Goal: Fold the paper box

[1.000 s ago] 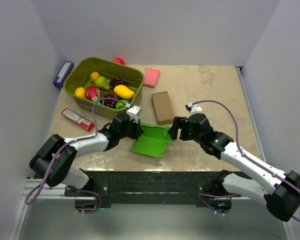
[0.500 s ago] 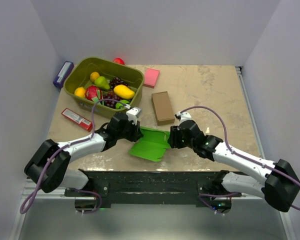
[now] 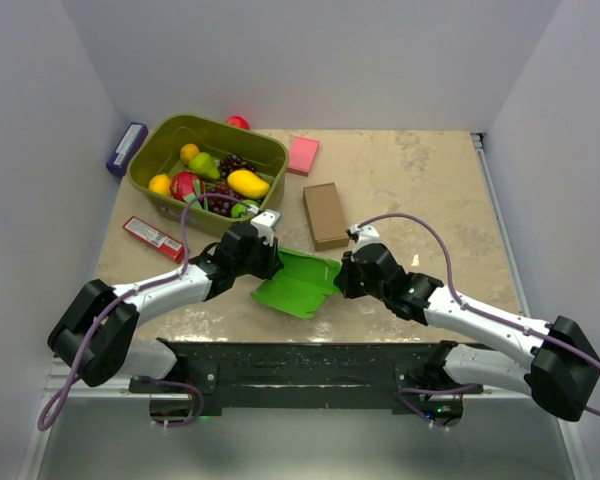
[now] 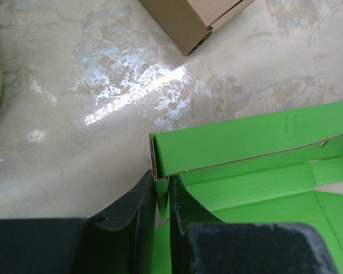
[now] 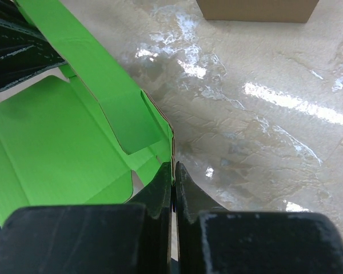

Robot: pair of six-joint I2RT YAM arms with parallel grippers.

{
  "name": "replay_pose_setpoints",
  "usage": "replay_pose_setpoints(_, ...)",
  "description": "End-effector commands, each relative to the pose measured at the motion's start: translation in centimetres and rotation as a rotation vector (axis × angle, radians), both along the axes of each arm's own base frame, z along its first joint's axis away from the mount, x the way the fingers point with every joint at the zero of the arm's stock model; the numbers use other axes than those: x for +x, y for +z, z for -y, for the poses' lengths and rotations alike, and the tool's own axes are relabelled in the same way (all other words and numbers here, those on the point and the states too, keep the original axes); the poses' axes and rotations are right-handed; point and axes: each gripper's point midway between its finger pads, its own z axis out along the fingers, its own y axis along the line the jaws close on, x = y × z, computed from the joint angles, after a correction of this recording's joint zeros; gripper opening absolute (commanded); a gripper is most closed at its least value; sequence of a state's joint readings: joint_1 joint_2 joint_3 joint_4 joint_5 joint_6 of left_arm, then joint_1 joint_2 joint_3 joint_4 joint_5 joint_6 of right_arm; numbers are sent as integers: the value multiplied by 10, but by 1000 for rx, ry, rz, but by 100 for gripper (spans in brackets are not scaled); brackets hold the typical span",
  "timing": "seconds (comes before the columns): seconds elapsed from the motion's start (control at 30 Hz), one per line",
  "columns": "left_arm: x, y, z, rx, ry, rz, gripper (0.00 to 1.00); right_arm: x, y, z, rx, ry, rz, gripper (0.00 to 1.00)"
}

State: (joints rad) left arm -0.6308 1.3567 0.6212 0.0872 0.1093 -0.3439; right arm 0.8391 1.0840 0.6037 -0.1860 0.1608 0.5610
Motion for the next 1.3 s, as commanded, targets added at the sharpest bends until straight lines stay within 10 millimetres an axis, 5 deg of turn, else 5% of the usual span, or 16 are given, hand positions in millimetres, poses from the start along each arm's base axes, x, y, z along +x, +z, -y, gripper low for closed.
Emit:
replay_pose_setpoints(0.0,23,7,-27,107,133,74,0,8,14,-1,32,-47,50,0)
replay_pose_setpoints(1.03,49,-3,-63,195,411,121,0,-4,5,-19,47,-4,37,0)
replay_pose_setpoints(1.27,46,4,-46,73,362,154,1,3,-14,-10,-25,-50,36,0)
